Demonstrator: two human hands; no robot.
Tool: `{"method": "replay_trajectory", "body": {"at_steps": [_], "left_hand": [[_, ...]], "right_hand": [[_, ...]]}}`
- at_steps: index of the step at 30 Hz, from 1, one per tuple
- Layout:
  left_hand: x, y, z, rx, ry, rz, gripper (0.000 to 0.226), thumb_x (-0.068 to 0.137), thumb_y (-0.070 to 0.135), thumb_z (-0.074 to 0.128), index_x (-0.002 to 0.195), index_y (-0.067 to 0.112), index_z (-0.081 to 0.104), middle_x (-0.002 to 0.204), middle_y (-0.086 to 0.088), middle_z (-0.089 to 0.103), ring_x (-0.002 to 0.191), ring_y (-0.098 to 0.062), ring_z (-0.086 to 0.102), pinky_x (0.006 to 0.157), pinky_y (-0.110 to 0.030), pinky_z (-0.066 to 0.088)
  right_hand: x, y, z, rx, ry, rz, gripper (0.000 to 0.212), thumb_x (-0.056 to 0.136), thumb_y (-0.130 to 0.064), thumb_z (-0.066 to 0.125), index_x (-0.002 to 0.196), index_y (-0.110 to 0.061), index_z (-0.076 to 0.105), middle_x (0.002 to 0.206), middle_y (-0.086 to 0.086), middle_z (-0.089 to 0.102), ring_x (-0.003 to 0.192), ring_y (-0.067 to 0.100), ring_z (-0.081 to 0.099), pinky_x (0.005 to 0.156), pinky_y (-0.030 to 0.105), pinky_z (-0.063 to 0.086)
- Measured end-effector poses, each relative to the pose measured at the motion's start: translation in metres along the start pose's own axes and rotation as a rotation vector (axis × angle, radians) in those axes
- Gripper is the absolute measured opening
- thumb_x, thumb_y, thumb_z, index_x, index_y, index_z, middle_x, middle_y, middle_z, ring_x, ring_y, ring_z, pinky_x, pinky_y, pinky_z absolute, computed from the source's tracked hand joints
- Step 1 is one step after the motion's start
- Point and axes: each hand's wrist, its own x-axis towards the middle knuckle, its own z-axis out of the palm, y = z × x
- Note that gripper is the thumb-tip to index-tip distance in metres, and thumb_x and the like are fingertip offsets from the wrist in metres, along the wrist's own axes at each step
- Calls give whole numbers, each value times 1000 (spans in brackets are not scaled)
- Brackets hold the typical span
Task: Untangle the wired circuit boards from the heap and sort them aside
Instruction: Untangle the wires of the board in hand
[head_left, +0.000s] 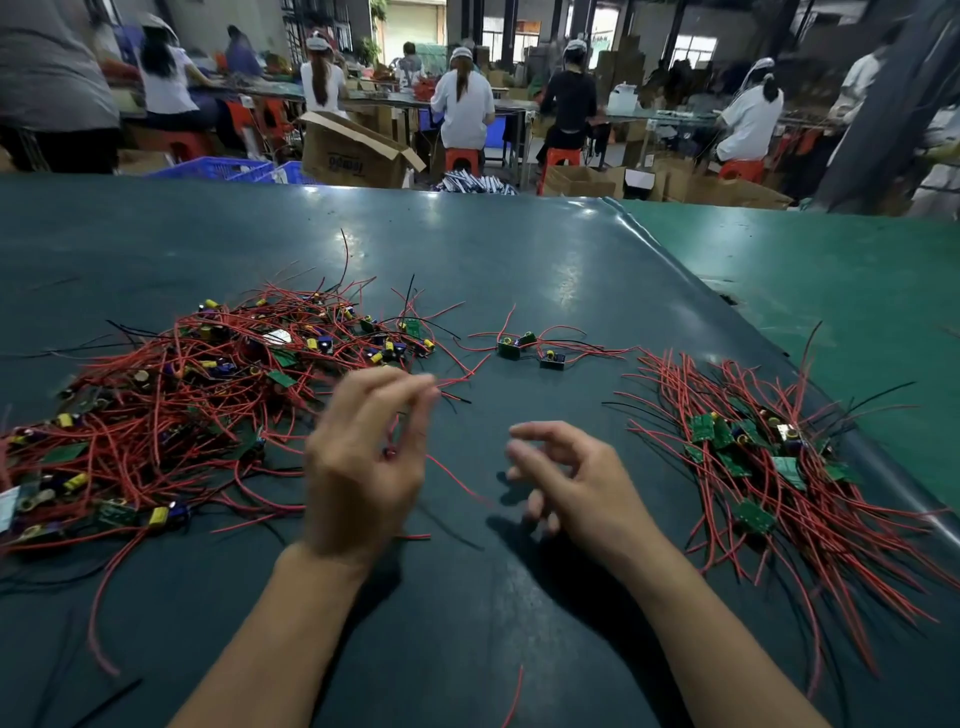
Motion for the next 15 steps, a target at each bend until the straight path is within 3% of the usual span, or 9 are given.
{"method": "replay_trajectory", "body": {"at_steps": [3,5,6,9,11,15], "left_hand": [[-11,21,16,-241,-236,97,12,90,4,66,98,-1,73,98,-9,68,92,-17,65,84,-28,52],[-16,29,24,-332,-372,127,13,89,6,68,100,0,73,100,-8,70,92,-21,67,81,-33,54],[-16,30,26,-345,-399,127,15,89,8,69,102,1,73,101,-7,70,92,-22,67,81,-34,54],[-13,27,25,-303,-324,75,11,88,13,71,90,2,74,90,-5,69,82,-21,63,77,-29,50],[-14,22,21,-274,-268,-5,24,90,17,67,68,7,67,69,-1,61,63,-15,55,62,-25,46],[-22,15,22,-227,-482,-74,50,94,36,59,51,11,55,47,4,44,43,-14,40,45,-29,37]], "right_hand": [[0,3,2,-189,-94,-137,46,87,-8,70,126,-30,57,94,7,69,60,19,64,49,26,51],[1,3,1,-204,-52,-229,36,86,7,61,110,-18,67,91,7,72,72,13,65,65,29,55],[2,2,2,-191,-6,-242,28,84,9,59,98,-12,70,85,5,72,73,10,64,67,28,54],[3,-2,4,72,128,-102,12,92,-5,63,82,-8,69,67,1,69,54,12,62,44,25,50],[5,-7,0,260,199,-43,14,95,-11,59,84,-8,67,67,6,69,55,15,66,40,22,48],[7,-13,-8,559,253,-8,20,97,-21,52,86,-10,65,67,3,66,62,15,69,40,20,47]]}}
